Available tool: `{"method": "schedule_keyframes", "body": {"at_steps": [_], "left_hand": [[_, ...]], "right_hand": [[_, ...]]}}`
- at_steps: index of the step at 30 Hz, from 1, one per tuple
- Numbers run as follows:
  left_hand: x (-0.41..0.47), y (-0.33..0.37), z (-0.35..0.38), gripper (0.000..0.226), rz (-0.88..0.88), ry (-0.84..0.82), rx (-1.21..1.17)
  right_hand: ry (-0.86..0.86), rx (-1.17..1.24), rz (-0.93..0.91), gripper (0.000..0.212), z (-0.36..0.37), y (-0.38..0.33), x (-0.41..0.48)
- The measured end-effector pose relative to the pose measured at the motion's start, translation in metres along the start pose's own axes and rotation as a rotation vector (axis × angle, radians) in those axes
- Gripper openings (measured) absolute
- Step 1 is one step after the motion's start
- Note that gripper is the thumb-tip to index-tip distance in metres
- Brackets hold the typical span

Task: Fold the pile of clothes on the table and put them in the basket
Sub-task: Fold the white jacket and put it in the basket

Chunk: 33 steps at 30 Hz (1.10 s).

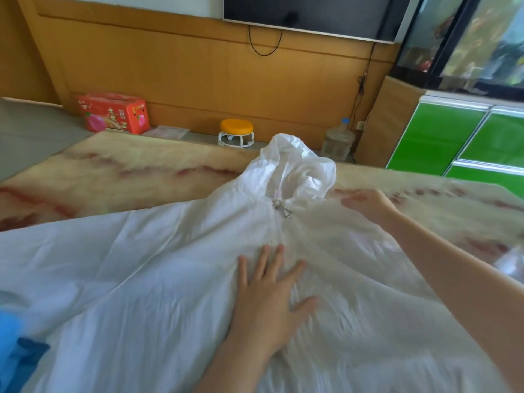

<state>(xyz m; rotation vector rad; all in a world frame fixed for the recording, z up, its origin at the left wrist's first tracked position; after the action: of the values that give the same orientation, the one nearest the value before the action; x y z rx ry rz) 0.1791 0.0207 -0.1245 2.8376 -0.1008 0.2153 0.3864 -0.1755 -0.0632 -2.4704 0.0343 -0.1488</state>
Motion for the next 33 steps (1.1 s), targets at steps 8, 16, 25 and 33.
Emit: {"method": "schedule_keyframes", "body": {"at_steps": [8,16,25,33], "left_hand": [[0.002,-0.001,-0.003,0.108,0.014,0.102,-0.067],[0.004,-0.002,-0.005,0.114,0.006,0.076,-0.088],[0.003,-0.002,-0.003,0.104,0.010,0.034,-0.004],[0.007,0.003,-0.005,0.076,-0.047,-0.182,0.083]], "right_hand": [[-0.160,-0.116,0.021,0.022,-0.066,0.056,-0.024],[-0.011,-0.261,0.030,0.040,-0.059,0.067,-0.016],[-0.210,-0.357,0.184,0.070,-0.114,0.103,-0.089],[0.211,-0.624,0.016,0.038,-0.131,0.103,-0.118]]}}
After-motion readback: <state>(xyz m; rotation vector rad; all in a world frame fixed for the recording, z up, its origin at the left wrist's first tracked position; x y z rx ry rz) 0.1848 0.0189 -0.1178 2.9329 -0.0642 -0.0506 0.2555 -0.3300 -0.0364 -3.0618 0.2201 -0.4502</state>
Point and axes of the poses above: each hand's wrist, its own x-axis towards the middle knuckle, its own z-axis out of the palm, y = z × x, the point moved 5 cm from there along x, towards the middle knuckle, and after that the axes turned 6 degrees about y, right-handed, at the moved point
